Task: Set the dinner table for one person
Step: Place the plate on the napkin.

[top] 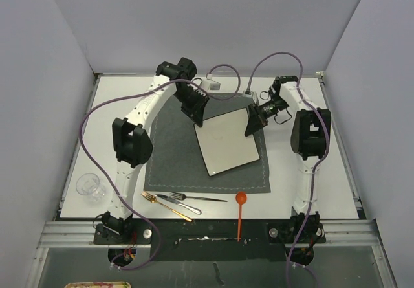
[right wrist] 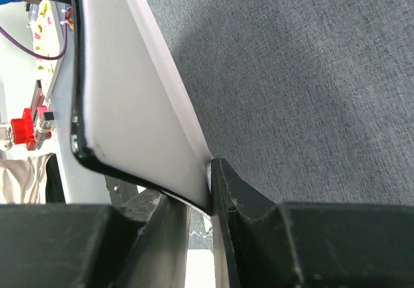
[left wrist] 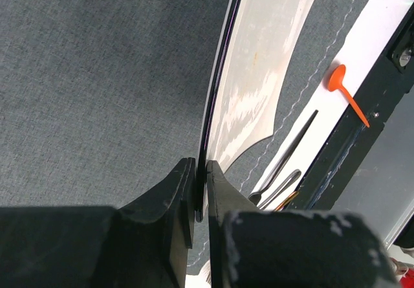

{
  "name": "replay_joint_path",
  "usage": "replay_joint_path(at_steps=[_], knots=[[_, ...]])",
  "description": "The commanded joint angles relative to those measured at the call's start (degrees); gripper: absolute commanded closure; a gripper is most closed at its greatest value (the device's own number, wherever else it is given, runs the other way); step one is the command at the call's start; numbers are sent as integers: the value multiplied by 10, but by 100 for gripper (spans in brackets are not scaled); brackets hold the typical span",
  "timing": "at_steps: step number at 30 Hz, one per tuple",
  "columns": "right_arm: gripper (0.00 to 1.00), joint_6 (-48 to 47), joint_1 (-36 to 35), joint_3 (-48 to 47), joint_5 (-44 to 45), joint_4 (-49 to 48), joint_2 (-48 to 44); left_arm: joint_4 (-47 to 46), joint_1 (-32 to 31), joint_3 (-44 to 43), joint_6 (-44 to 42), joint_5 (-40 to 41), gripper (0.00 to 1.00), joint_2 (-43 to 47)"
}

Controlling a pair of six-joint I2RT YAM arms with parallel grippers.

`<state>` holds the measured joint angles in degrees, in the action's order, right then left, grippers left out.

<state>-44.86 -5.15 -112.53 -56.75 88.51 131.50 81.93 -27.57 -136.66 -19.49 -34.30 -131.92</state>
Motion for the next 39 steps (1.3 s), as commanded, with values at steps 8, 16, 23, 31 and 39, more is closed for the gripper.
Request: replay_joint_path(at_steps=[8,16,23,31,39], knots=[[100,36,-77,-37,-109,79,8,-134,20,1,-3,-87,100,54],[100,41,-101,-49,-108,79,14,-137,49,-22,-3,-84,100,38],[100,41,-111,-48,-118,79,18,-147,67,-32,-4,-80,100,17],[100,43,-122,-52,-123,78,33,-161,82,-28,-7,-81,100,-8],[100,46,-122,-67,-129,78,50,-181,97,-24,-7,-81,100,-27]])
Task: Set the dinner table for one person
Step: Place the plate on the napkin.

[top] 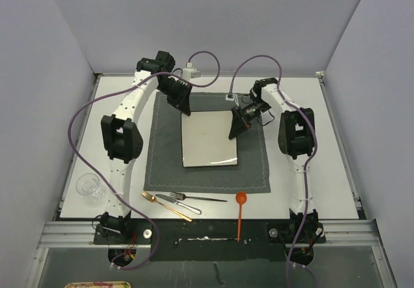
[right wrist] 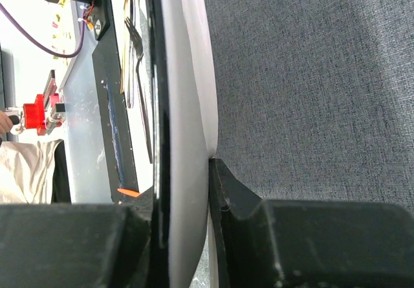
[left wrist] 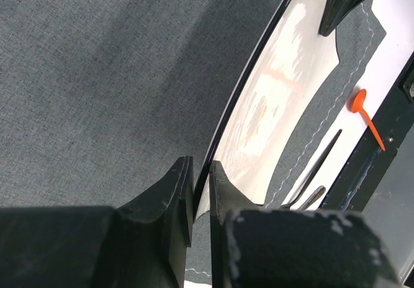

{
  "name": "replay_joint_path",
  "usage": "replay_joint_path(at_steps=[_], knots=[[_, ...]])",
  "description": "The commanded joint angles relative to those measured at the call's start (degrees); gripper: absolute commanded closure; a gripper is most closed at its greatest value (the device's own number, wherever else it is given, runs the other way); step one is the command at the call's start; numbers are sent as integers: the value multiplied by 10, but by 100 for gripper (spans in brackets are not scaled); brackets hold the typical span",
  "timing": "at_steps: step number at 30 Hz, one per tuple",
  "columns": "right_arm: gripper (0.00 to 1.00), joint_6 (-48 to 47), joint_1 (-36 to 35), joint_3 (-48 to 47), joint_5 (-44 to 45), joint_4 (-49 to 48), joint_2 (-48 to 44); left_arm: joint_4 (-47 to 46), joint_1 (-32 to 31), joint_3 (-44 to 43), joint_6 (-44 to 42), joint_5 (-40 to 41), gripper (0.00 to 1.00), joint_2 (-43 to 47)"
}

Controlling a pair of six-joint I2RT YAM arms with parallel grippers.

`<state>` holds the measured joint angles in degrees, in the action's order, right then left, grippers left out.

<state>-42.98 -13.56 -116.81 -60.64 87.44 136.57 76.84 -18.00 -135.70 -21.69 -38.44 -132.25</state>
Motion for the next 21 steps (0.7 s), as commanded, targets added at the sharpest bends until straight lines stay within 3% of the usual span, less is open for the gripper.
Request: replay_joint_path(at_steps=[1,21], knots=[[100,27,-38,-25,-91,89,1,-132,3,-34,16,-39,100,-27],[100,36,-34,-65,-104,85,40,-122,29,-121,18,-38,100,-108]])
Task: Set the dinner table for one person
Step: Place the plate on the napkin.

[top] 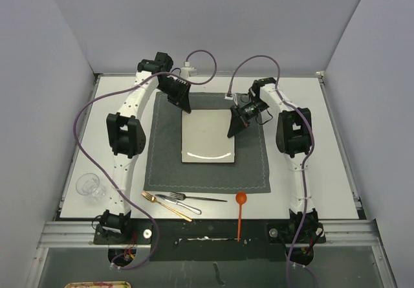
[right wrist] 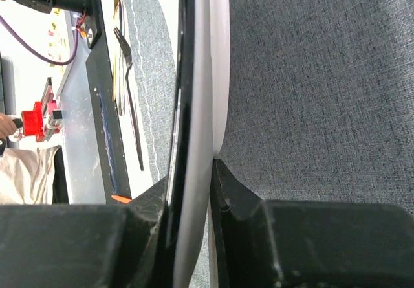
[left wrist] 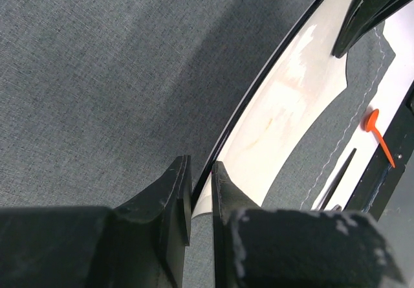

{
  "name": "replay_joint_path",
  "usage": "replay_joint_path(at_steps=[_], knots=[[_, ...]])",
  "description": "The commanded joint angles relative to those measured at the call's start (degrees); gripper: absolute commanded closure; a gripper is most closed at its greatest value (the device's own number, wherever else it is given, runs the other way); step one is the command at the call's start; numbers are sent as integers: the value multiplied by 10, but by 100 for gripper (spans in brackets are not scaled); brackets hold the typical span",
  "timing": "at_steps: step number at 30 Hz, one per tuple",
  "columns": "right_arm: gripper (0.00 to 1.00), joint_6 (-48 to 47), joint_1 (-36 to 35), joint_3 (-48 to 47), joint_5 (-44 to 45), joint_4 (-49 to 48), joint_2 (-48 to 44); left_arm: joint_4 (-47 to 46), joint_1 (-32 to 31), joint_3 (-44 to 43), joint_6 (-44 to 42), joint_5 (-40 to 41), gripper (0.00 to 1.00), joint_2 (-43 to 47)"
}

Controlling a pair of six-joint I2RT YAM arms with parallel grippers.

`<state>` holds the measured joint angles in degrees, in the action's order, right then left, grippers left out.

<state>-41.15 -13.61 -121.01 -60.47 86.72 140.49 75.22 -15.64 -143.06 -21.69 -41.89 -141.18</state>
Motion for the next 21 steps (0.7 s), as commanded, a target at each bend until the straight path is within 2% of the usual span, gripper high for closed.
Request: replay_joint_path(at_steps=[1,12,21], knots=[[100,18,-33,-23,-106,93,3,-106,6,-48,17,-2,100,-20],[100,28,-14,-73,-100,87,32,-116,18,-40,12,2,100,-27],[100,90,4,-89,-82,23,36,-128,28,-36,12,4,100,-30]])
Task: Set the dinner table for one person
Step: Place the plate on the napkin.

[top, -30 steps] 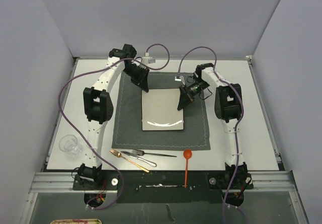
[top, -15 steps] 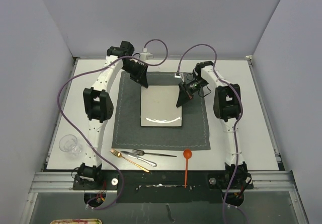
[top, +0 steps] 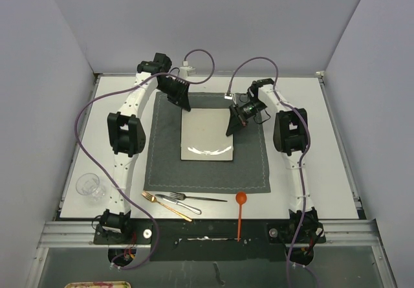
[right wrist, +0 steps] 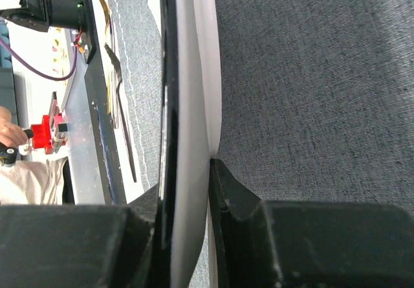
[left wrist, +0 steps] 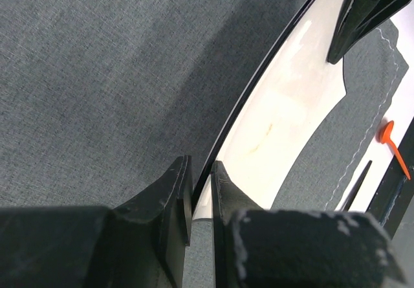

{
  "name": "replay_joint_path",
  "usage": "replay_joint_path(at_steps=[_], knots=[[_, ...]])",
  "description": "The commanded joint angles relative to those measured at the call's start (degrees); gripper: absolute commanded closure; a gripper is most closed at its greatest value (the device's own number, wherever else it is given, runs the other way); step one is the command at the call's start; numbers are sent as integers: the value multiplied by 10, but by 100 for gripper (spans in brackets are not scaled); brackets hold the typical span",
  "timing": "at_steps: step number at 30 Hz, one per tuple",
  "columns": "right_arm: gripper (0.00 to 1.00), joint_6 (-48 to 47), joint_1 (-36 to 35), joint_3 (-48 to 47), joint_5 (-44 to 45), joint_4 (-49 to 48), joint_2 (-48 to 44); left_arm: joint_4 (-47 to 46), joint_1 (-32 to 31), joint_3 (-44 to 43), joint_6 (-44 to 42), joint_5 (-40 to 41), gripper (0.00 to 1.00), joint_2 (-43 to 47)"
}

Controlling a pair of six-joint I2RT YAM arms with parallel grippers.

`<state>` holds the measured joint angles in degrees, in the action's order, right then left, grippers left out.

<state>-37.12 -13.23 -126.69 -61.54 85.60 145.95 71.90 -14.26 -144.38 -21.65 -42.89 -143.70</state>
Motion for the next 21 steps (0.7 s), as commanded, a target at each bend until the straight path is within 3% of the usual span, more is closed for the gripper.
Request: replay_joint_path(at_steps=[1,21], knots=[[100,57,2,-33,-69,29,-18,-96,15,-21,12,15,100,-6],[100,132,12,-50,-9,-40,-6,-100,20,21,-8,25,100,-8]])
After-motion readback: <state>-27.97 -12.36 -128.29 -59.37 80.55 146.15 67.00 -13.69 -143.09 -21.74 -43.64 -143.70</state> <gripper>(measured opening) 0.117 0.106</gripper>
